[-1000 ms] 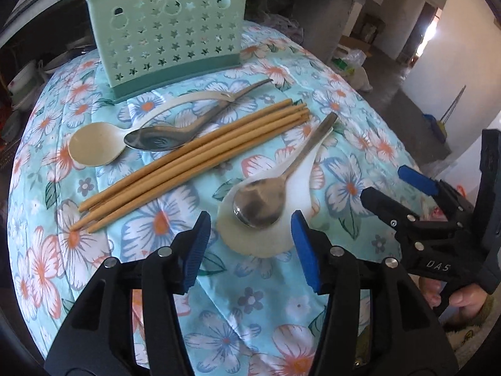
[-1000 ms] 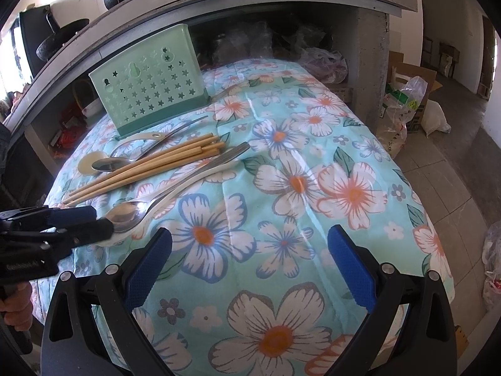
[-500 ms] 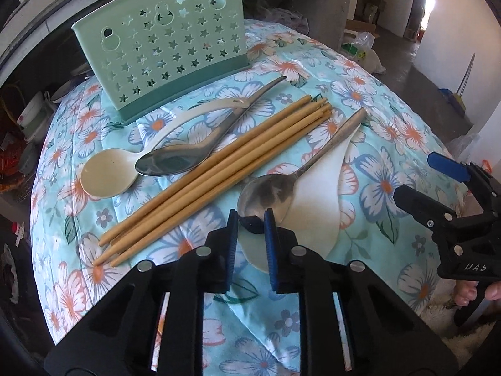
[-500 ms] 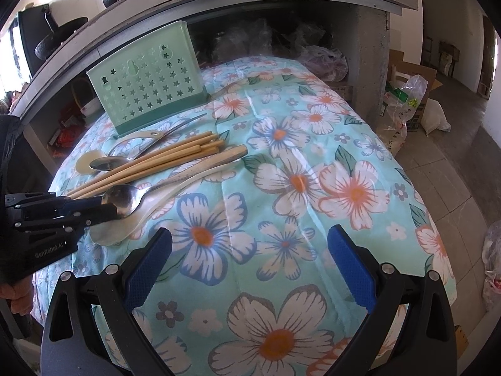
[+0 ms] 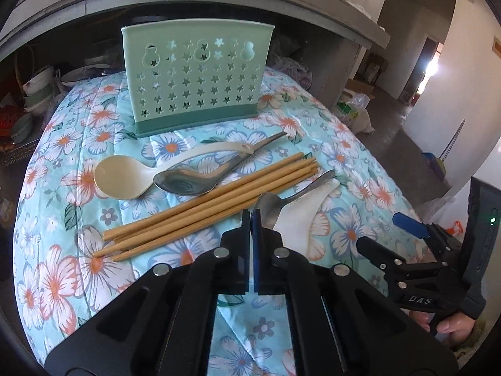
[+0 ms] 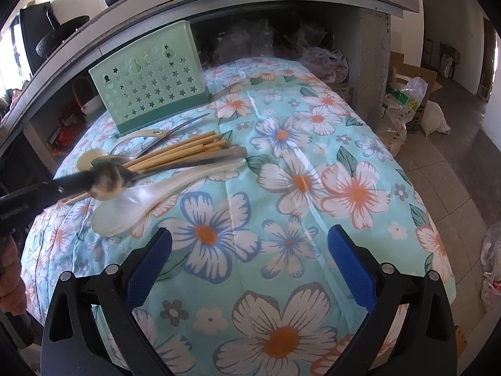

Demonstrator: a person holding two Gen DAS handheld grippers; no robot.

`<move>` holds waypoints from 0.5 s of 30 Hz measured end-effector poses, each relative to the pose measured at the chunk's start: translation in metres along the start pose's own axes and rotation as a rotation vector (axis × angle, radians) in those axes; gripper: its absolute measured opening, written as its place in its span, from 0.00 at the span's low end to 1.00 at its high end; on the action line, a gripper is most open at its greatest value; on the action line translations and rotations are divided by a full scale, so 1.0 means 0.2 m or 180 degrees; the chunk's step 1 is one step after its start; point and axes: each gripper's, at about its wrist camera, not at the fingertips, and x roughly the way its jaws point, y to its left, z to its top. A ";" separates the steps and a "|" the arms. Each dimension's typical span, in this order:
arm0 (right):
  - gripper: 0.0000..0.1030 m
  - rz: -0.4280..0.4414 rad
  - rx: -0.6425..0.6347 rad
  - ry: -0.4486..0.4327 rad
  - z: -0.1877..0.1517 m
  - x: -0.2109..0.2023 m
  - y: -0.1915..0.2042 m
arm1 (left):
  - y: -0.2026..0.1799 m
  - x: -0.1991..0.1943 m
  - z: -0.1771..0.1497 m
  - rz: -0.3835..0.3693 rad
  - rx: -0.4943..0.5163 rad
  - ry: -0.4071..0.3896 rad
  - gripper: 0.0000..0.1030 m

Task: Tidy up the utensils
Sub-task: 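Put the metal spoon in the green holder with left gripper while right grasps ceramic spoon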

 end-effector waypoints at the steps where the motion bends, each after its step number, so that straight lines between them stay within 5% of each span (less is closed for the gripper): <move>1: 0.94 0.0003 -0.0011 -0.0006 0.00 0.00 0.01 | 0.01 -0.03 0.00 -0.0025 -0.0019 -0.0046 0.00; 9: 0.93 0.0212 -0.0498 -0.0252 0.00 -0.08 0.16 | 0.04 -0.20 0.06 -0.0083 -0.0176 -0.0331 0.00; 15: 0.78 0.0271 -0.1174 -0.0419 -0.03 -0.11 0.38 | 0.08 -0.32 0.11 -0.0071 -0.0282 -0.0586 0.00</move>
